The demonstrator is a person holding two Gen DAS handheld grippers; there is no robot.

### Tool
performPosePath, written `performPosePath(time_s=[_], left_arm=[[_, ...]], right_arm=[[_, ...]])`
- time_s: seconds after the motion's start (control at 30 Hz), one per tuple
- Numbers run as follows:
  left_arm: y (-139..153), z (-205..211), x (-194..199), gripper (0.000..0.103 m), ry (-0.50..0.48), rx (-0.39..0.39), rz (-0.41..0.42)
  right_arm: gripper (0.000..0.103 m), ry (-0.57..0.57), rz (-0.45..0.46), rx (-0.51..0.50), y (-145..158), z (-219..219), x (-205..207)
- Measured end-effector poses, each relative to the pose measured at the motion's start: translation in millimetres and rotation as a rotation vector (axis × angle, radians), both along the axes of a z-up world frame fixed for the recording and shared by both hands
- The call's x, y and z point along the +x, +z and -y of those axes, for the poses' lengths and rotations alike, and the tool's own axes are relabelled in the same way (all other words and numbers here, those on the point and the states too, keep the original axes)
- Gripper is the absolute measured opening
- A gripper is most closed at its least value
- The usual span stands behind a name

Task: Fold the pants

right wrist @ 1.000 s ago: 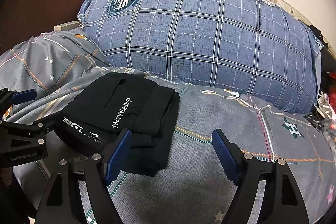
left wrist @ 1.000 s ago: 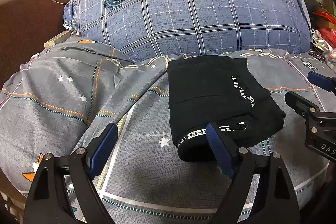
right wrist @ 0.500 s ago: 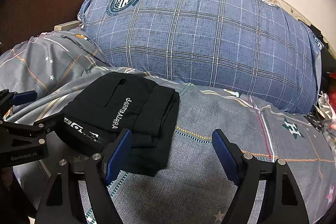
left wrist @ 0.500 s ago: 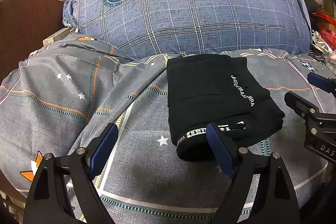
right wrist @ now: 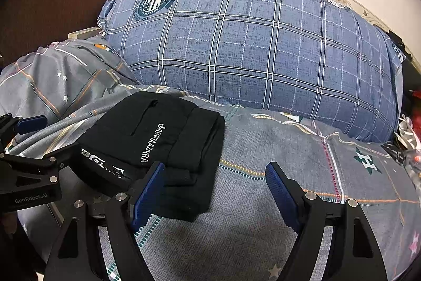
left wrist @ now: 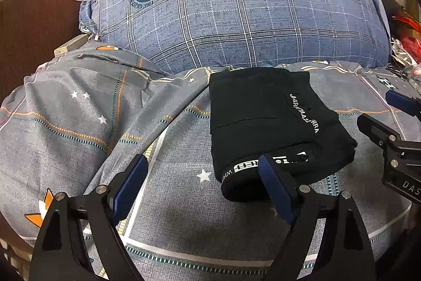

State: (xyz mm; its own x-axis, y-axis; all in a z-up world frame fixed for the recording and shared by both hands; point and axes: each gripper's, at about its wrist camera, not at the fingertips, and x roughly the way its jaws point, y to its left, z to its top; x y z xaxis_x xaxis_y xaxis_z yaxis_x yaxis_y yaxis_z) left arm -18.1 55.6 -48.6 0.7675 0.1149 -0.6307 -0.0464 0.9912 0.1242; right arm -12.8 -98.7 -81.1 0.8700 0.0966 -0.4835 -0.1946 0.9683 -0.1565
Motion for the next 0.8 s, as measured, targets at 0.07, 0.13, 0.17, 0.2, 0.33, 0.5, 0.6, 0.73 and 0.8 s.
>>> performPosePath(time_s=[0.07, 0.13, 0.17, 0.2, 0.33, 0.5, 0.6, 0.73, 0.8], left_arm=[[0.1, 0.3, -0.5, 0.086, 0.003, 0.002, 0.001], [0.1, 0.3, -0.6, 0.086, 0.001, 0.0, 0.0], [-0.1, 0.5, -0.4, 0.086, 0.001, 0.0, -0.001], [-0.3, 0.6, -0.2, 0.086, 0.001, 0.001, -0.003], [-0.3, 0.8, -0.3, 0.086, -0.006, -0.002, -0.006], [-0.5, 1.0, 0.1, 0.086, -0.013, -0.007, -0.009], [-0.6, 1.2, -0.3, 0.086, -0.012, -0.006, -0.009], [-1.4, 1.9, -0.1, 0.086, -0.011, -0.004, -0.011], [-1.7, 2.2, -0.2, 0.086, -0.011, -0.003, -0.012]], right_arm=[[0.08, 0.001, 0.001, 0.001, 0.2, 0.3, 0.0], [0.08, 0.002, 0.002, 0.001, 0.2, 0.3, 0.1], [0.08, 0.002, 0.002, 0.001, 0.0, 0.2, 0.0], [0.08, 0.002, 0.002, 0.002, 0.0, 0.1, -0.1], [0.08, 0.002, 0.002, 0.001, -0.1, -0.2, -0.2], [0.08, 0.001, 0.002, 0.002, 0.1, 0.1, -0.2], [0.08, 0.001, 0.002, 0.003, 0.3, 0.2, -0.4], [0.08, 0.003, 0.006, 0.005, 1.2, 0.1, -1.4], [0.08, 0.003, 0.006, 0.004, 1.3, 0.0, -1.4]])
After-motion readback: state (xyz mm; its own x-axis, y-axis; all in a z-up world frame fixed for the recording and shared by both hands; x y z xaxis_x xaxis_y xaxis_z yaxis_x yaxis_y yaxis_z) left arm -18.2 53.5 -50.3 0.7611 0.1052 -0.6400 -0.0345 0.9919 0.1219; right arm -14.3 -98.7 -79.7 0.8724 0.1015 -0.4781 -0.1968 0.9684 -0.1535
